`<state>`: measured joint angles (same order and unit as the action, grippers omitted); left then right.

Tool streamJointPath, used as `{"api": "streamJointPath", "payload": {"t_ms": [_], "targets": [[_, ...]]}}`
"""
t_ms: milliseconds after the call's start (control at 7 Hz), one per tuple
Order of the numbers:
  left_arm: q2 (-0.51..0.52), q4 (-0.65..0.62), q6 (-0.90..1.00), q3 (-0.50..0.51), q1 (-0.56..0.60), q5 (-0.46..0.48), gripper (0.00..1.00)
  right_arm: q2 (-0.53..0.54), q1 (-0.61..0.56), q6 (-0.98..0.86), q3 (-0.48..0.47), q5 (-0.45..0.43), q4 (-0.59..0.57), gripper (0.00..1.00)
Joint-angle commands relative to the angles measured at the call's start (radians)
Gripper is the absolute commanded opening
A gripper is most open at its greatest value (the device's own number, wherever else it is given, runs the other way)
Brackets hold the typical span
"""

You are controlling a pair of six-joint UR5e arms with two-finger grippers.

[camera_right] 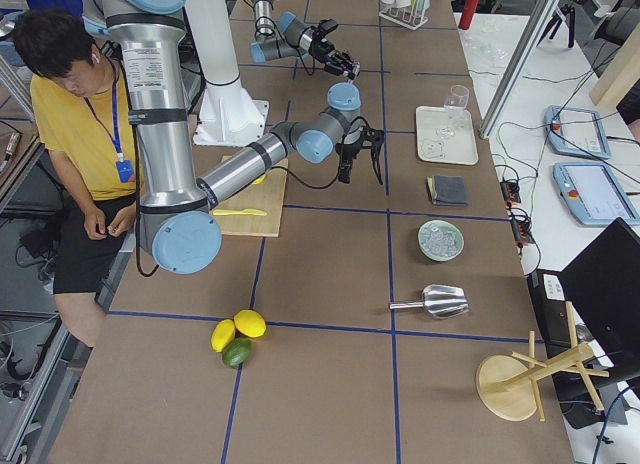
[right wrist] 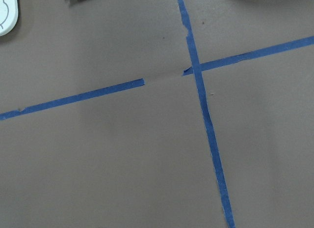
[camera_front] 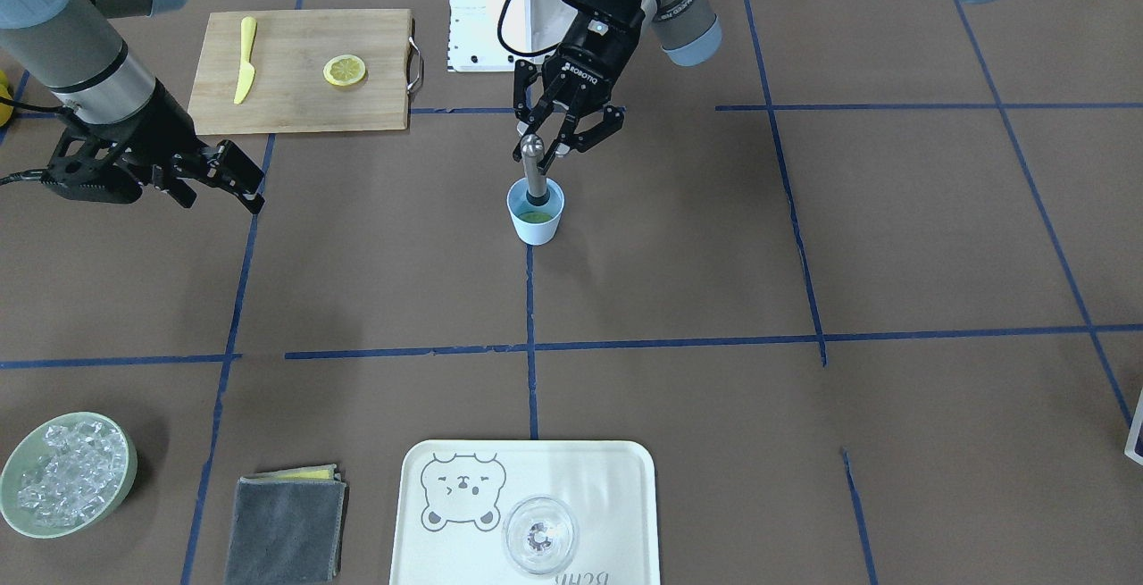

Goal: Squeeze lemon into cup
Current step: 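Press the muddler down into the cup onto the lemon slice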

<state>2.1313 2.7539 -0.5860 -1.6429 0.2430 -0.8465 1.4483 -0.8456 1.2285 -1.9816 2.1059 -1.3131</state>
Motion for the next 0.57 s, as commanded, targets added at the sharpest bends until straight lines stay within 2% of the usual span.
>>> {"api": "streamJointPath", "payload": {"t_ms": [0,429], "targets": [[0.009,0.000,-0.002,0.034,-0.010,0.000,0.00,0.000,0.000,0.000,0.000,0.000,0.000,1.00],[0.018,-0.002,0.000,0.064,-0.022,0.001,0.00,0.000,0.000,0.000,0.000,0.000,-0.002,1.00]]}}
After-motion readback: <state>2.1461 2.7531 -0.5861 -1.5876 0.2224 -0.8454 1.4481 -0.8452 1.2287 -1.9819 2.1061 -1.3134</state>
